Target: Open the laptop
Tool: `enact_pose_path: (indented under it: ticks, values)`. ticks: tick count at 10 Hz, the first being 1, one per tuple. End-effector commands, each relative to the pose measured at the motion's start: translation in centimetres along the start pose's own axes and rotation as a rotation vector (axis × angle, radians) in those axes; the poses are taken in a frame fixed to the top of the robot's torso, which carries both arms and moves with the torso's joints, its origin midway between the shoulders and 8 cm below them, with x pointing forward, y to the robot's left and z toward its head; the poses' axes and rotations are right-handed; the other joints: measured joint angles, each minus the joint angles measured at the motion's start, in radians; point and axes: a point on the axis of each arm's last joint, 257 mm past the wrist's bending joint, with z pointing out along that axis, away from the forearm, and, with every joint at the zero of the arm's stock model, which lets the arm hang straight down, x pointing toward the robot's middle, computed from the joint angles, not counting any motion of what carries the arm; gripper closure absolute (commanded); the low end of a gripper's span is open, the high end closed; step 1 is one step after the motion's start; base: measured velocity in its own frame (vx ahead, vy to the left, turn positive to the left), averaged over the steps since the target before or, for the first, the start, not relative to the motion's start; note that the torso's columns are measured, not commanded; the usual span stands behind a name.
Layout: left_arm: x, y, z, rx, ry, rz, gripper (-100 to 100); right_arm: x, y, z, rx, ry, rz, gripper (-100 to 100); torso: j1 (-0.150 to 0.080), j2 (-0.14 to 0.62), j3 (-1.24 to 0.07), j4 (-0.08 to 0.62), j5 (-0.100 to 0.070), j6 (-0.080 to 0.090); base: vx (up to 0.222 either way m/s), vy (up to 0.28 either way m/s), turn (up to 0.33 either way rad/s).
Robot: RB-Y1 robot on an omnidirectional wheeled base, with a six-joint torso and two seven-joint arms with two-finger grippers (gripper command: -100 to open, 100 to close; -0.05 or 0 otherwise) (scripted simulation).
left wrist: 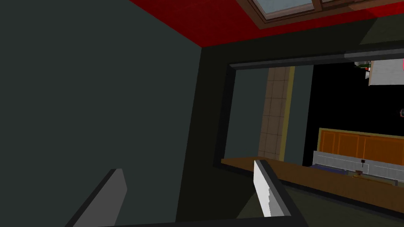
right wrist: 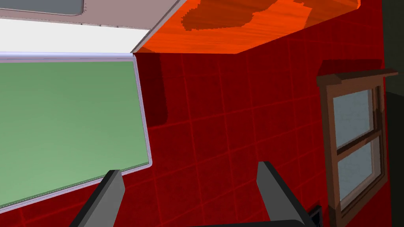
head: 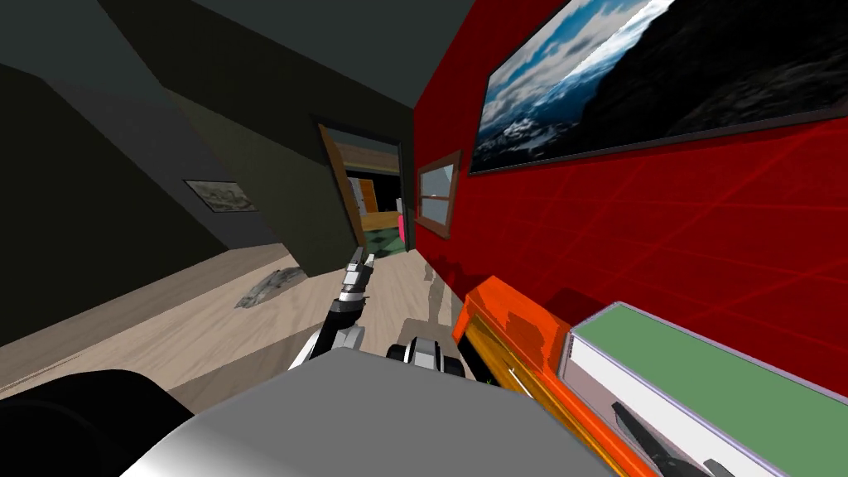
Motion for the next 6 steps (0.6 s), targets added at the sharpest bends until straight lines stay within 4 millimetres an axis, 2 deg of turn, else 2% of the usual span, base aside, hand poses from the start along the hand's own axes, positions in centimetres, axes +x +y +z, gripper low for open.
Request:
enact_pose_path:
  ticks: [1, 2, 3, 4, 5, 6]
  values:
    - [0.0, 0.0, 0.0, 0.000, 0.000, 0.000, 0, 2.2, -4.3, -2.6, 0.099, 0.097, -0.125, -100, 0.000, -0.001, 0.000, 0.000, 0.000, 0.000, 0.059, -0.052, 0.358]
    - [0.0, 0.0, 0.0, 0.000, 0.000, 0.000, 0, 2.8, -6.5, -4.0, 0.147, 0.140, -0.196, -100, 0.001, 0.002, 0.001, 0.000, 0.000, 0.000, 0.042, -0.050, 0.428]
    - [0.0, 0.0, 0.0, 0.000, 0.000, 0.000, 0, 3.1, -6.8, -4.6, 0.155, 0.155, -0.200, -100, 0.002, 0.003, 0.002, 0.001, 0.000, 0.000, 0.029, -0.045, 0.130]
    - [0.0, 0.0, 0.0, 0.000, 0.000, 0.000, 0, 3.5, -8.9, -6.0, 0.199, 0.196, -0.267, -100, 0.002, 0.003, 0.002, 0.001, 0.001, 0.001, 0.030, -0.042, 0.258]
    - [0.0, 0.0, 0.0, 0.000, 0.000, 0.000, 0, 3.8, -9.2, -6.7, 0.206, 0.212, -0.271, -100, 0.002, 0.002, 0.001, 0.001, 0.001, 0.000, 0.021, -0.037, 0.166]
    - [0.0, 0.0, 0.0, 0.000, 0.000, 0.000, 0, 4.2, -11.3, -8.6, 0.253, 0.262, -0.339, -100, 0.002, 0.002, 0.001, 0.001, 0.001, 0.001, 0.025, -0.040, 0.268]
